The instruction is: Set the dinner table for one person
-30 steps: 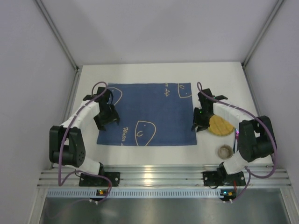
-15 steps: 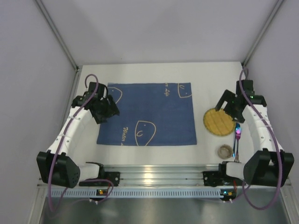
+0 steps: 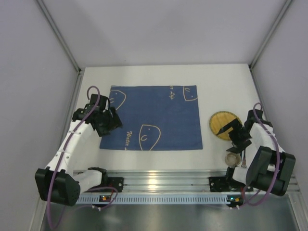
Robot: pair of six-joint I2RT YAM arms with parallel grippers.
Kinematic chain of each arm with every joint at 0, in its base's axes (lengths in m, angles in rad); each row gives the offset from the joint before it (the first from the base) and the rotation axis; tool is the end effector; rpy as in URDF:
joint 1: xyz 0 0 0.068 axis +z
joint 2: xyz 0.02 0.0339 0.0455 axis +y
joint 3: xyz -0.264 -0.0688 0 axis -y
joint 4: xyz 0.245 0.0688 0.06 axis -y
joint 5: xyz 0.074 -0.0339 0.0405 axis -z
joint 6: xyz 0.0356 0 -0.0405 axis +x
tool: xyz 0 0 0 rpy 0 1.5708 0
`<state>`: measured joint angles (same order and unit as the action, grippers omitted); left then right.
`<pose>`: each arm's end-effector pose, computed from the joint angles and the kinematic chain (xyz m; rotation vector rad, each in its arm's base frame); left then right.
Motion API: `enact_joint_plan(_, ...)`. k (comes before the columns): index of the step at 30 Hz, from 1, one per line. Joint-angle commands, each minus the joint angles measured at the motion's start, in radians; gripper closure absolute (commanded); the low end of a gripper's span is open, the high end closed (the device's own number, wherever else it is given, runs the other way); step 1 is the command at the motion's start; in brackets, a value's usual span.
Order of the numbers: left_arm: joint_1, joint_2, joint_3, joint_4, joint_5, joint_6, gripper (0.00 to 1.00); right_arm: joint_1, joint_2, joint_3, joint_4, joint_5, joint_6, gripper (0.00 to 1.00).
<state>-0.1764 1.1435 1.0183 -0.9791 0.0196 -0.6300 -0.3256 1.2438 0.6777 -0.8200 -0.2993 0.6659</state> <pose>0.2071 -0.0376 0.2848 -0.6025 2.6388 -0.2767 0.1872 -0.0521 0.1766 1.3772 2.6339 0.4882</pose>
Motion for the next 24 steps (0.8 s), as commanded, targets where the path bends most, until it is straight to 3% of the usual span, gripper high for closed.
enact_joint_plan(1,-0.003,-0.024,-0.009,-0.018,0.003,0.001,0.25,-0.047,-0.015,-0.006,0.12,-0.051,0.047,0.0)
enact_joint_plan(15,-0.005,0.021,0.045,-0.064,-0.01,0.049,0.26,-0.187,0.026,-0.164,0.384,-0.034,0.093,0.03)
enact_joint_plan(21,-0.005,0.013,0.025,-0.07,-0.01,0.05,0.27,-0.187,-0.003,-0.254,0.542,-0.029,0.164,0.11)
enact_joint_plan(24,-0.008,0.012,0.02,-0.079,-0.01,0.055,0.27,-0.187,-0.01,-0.294,0.626,-0.026,0.184,0.25)
